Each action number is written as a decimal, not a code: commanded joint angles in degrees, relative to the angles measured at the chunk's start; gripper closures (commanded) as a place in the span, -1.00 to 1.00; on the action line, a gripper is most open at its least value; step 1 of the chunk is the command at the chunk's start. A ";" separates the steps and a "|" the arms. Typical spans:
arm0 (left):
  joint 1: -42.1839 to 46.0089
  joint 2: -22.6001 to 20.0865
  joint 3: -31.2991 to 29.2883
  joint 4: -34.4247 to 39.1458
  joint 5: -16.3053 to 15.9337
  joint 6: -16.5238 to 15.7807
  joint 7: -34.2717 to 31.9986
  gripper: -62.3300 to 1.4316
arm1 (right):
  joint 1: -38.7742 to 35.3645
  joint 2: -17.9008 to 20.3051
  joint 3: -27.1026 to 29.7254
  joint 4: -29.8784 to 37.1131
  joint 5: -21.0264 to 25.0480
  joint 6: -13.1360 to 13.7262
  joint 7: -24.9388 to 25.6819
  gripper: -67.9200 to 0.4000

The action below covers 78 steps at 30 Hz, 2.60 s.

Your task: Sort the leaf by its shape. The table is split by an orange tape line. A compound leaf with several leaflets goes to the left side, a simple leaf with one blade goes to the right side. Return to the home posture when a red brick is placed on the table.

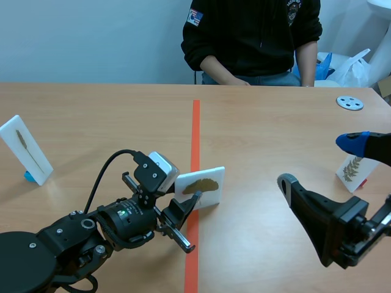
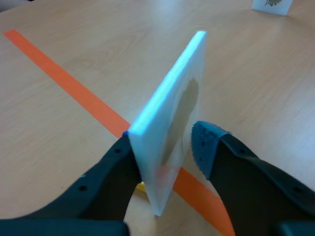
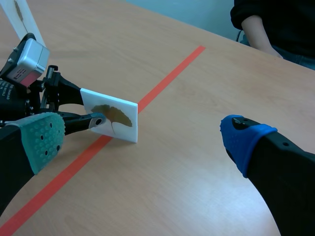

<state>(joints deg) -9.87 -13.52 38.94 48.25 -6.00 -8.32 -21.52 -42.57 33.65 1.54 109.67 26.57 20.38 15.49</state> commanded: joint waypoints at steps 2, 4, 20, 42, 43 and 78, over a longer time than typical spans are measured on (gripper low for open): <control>-0.63 -0.02 -0.33 0.39 -0.17 0.09 -0.96 0.53 | 0.79 -0.02 0.44 0.13 0.63 -0.02 0.42 -1.00; -0.66 -0.02 -0.33 0.39 -0.17 0.09 -0.96 0.60 | 0.79 -0.02 0.44 0.13 0.63 -0.02 0.42 -1.00; 1.95 -6.08 -0.59 7.85 -1.27 0.04 0.26 0.83 | 0.79 -0.02 0.44 0.13 0.66 -0.02 0.24 -1.00; 31.36 -11.26 -28.87 36.46 -16.24 0.13 6.12 0.83 | 0.81 -0.02 0.44 0.13 0.63 -0.02 0.28 -1.00; 31.95 -11.26 -30.03 36.46 -16.92 0.13 5.68 0.83 | 0.83 -0.02 0.44 0.13 0.63 -0.02 0.31 -1.00; 23.02 -5.42 -35.93 9.84 -18.71 6.29 -7.43 0.82 | 0.83 -0.02 0.44 0.13 0.63 -0.02 0.33 -1.00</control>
<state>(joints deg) 13.50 -18.41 3.73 57.01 -24.53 -1.98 -27.73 -42.57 33.65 1.54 109.67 26.55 20.38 15.07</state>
